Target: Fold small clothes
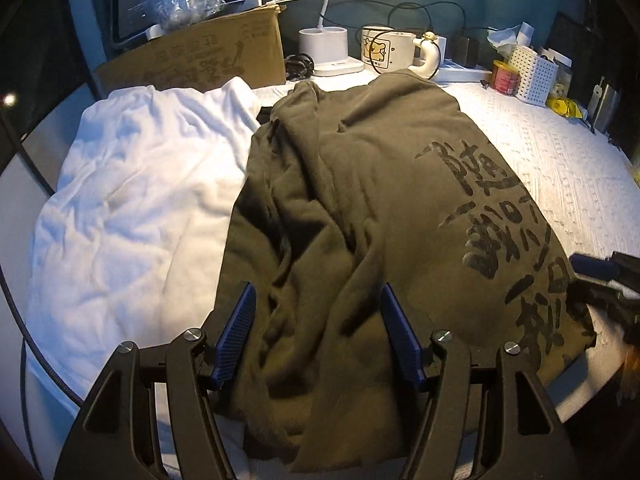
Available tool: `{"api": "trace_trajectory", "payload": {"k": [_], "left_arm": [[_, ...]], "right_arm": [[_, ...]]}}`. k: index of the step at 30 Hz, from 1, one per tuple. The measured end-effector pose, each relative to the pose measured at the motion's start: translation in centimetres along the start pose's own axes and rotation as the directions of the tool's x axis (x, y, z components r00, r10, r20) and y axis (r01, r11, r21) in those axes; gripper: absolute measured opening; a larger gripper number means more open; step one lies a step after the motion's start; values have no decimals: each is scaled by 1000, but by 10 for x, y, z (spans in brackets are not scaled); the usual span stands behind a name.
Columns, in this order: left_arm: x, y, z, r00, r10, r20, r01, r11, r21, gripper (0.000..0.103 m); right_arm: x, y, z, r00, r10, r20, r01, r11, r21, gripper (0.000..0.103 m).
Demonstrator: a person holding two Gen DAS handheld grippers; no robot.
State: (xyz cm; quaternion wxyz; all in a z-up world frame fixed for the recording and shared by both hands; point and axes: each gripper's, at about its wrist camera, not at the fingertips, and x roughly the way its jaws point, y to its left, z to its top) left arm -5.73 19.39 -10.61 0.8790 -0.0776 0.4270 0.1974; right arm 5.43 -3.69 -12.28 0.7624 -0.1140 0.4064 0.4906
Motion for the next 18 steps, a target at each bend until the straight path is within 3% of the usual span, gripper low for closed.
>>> {"api": "trace_trajectory", "payload": {"k": [3,5,10,15,18], "left_arm": [[0,4,-7,1000,-18,15,19,1000,-17,65],[0,6,-11,999,-34,21,35,999,-28,62],[-2,13,-21,996,-90,20,91,994,-58,60],[-12,4,-25,998,-55,7,55,998,-6,59],[-28,-2,-21,998,-43,50,42,999,30,61]], "right_arm": [[5,20,-9,1000,-5,-13,4,997,-82,38],[5,27,-13,1000,-14,-12,13,994,-112,17],[3,31,-17,1000,-15,-21,12,991,-135,15],[-3,33,-22,999,-35,-27,30,988,-152,15],[-13,28,-24,999,-49,-23,46,991,-126,16]]}}
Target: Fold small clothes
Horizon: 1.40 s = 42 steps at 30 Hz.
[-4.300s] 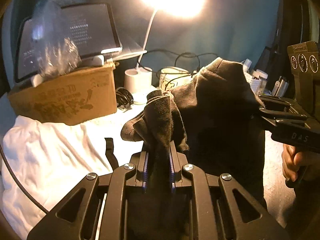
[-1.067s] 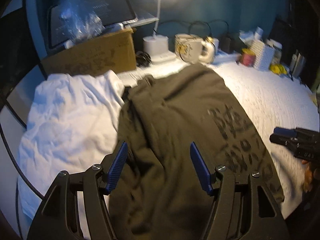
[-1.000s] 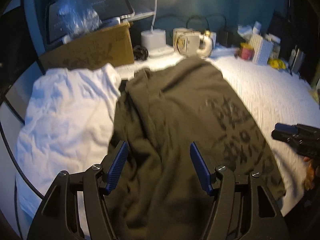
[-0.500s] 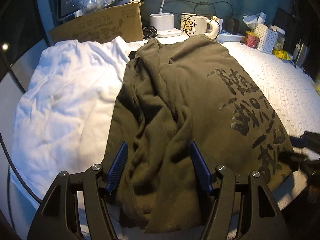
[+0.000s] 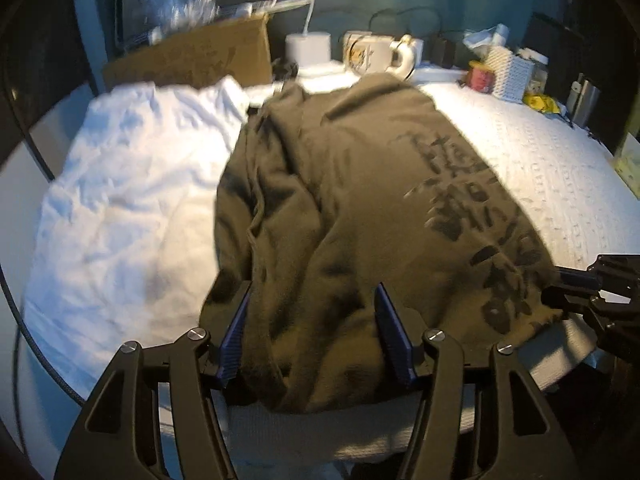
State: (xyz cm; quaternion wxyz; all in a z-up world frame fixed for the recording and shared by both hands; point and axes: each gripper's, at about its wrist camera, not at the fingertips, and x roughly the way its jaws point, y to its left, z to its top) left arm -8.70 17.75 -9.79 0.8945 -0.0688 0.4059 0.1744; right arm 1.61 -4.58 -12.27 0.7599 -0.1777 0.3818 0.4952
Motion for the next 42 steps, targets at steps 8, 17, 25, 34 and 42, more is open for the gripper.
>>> {"api": "trace_trajectory", "payload": {"k": [8,17,25,34,42], "left_arm": [[-20,-39,14,996,-47,79,40,995,90,65],[-19,-78,21,994,-85,66,76,989,129,73],[-29,-103,30,987,-135,87,119,979,165,80],[-39,-144,40,968,-229,105,198,950,241,80],[-61,-164,64,942,-275,191,222,939,261,80]], "right_arm": [[-30,-20,-17,996,-82,-19,83,995,55,30],[-74,-61,-38,986,-167,2,164,970,177,51],[-107,-89,-45,965,-262,23,249,939,239,51],[-142,-106,-43,929,-364,61,337,903,265,51],[-175,-118,-34,896,-431,112,384,875,295,51]]}}
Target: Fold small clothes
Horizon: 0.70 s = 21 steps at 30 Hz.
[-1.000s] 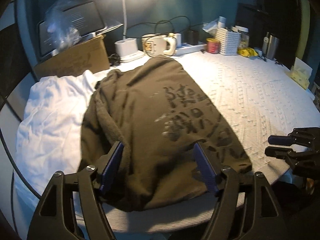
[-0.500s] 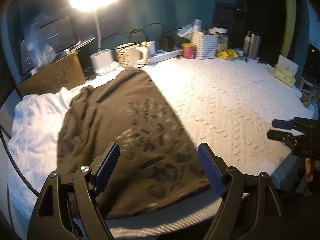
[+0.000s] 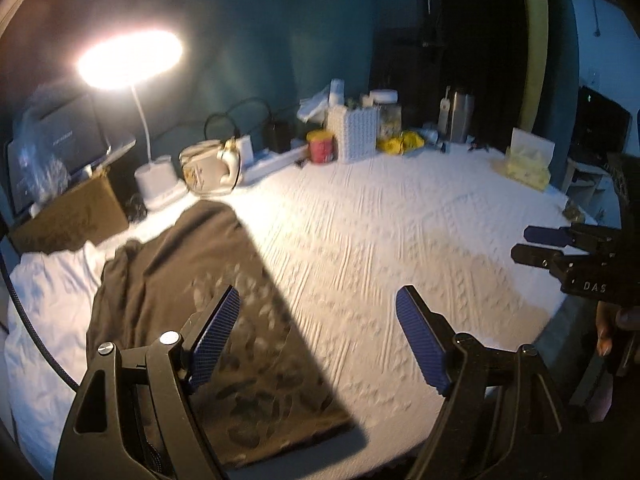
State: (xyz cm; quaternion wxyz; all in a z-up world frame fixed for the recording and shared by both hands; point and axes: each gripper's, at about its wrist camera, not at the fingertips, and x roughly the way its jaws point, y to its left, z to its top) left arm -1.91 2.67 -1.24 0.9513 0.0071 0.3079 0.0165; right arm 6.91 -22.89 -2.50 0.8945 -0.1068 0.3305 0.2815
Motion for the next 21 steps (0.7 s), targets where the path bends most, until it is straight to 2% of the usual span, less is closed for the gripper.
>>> {"api": "trace_trajectory", "payload": {"k": [9,11,12,14,21], "left_arm": [[-16,1,31,994,-21,110,26,999,-43,81],[-21,2,35,991,-23,135,30,998,-55,82],[-24,3,36,989,-23,149,32,998,-60,84],[-30,4,40,984,-15,178,27,998,-63,94],[-52,9,55,961,14,275,3,998,-60,95]], "right_arm": [[-31,-8,25,995,-47,93,47,999,6,53],[-40,-9,31,991,-59,122,59,998,5,78],[-43,-9,33,989,-58,134,58,998,6,80],[-51,-8,41,985,-59,160,59,998,3,80],[-73,1,64,971,-87,225,97,995,-38,80]]}}
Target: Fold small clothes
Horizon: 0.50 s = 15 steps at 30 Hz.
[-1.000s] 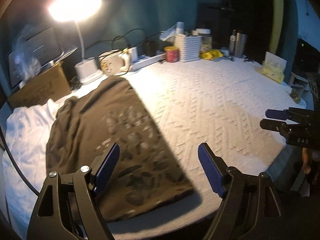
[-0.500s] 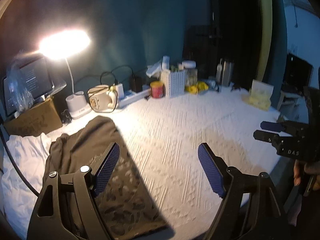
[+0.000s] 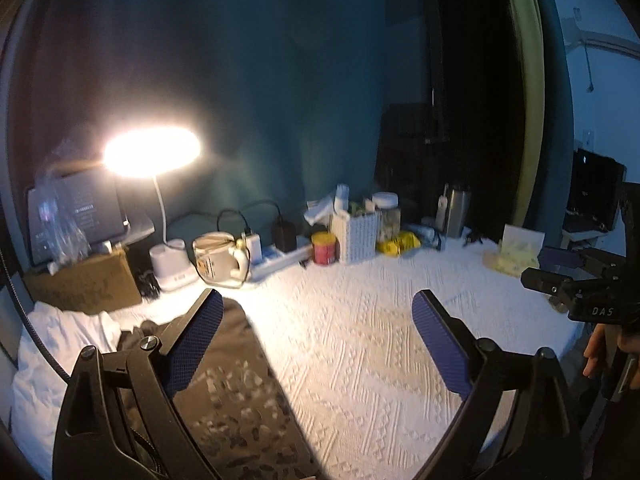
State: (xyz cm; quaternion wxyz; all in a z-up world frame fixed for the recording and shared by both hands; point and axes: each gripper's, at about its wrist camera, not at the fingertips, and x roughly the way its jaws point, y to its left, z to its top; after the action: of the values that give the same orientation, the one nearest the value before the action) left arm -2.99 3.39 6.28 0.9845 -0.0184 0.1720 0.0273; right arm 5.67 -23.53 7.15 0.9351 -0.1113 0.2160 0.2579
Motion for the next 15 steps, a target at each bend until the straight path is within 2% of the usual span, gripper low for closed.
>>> {"api": "trace_trajectory", "payload": {"k": [3,7,9,11,15], "left_arm": [[-8,4,9,999,3,32,-3,1000,-1,95],[-25,7,23,993,49,111,-52,998,23,96],[-36,8,29,984,75,164,-82,996,34,102],[-49,11,34,969,85,231,-96,995,34,102],[-61,18,42,957,81,280,-90,996,19,102]], "right_arm": [[-8,3,15,999,-14,34,15,1000,-25,80],[-22,5,35,995,-26,94,30,999,-45,80],[-34,9,45,990,-30,140,39,998,-59,80],[-44,12,52,984,-33,177,46,997,-65,80],[-68,16,64,963,-30,269,48,997,-62,80]]}}
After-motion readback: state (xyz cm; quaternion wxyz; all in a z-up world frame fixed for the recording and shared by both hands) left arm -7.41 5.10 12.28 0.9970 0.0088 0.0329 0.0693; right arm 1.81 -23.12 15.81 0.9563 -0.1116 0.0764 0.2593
